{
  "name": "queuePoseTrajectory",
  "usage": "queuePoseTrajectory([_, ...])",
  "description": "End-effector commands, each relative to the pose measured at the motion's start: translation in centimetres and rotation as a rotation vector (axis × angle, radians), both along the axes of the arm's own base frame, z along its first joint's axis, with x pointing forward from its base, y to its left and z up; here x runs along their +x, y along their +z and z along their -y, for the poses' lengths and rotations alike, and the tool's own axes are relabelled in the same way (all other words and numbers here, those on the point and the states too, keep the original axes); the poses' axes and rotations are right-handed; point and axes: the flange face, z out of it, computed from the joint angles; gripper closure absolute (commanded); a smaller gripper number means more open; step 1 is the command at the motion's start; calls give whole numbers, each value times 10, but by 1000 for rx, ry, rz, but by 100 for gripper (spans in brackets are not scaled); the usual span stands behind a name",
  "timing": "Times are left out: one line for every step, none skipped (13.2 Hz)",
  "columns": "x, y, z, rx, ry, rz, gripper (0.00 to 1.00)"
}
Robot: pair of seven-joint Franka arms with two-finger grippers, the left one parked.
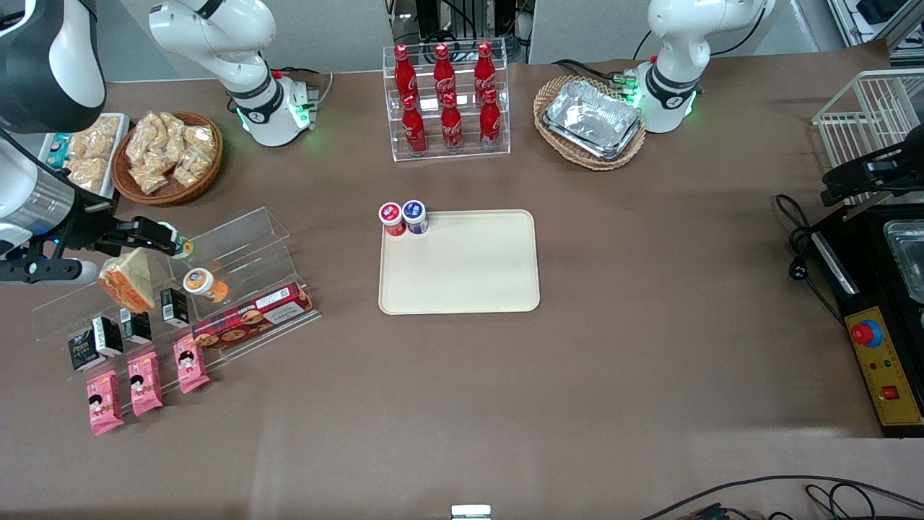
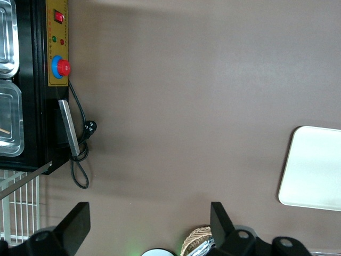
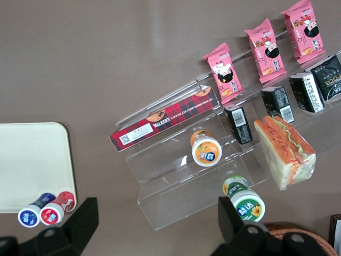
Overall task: Place sandwich on tray
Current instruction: 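Move the right gripper over the acrylic rack toward the wrapped sandwich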
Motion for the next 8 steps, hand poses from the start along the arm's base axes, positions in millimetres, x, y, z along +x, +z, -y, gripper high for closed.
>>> queuePoseTrajectory([1, 1, -1, -6, -13, 0, 0])
queuePoseTrajectory([1, 1, -2, -6, -13, -2, 0])
queuePoseTrajectory([1, 2, -2, -9, -11, 0, 0])
queuePoseTrajectory([1, 1, -2, -6, -11, -1, 0])
queuePoseTrajectory([1, 1, -1, -5, -14, -2, 0])
queuePoseTrajectory([1, 0, -1, -3, -14, -5, 0])
queuePoseTrajectory([0, -1, 0, -3, -16, -9, 0])
queuePoseTrajectory([0, -3, 0, -5, -16, -14, 0])
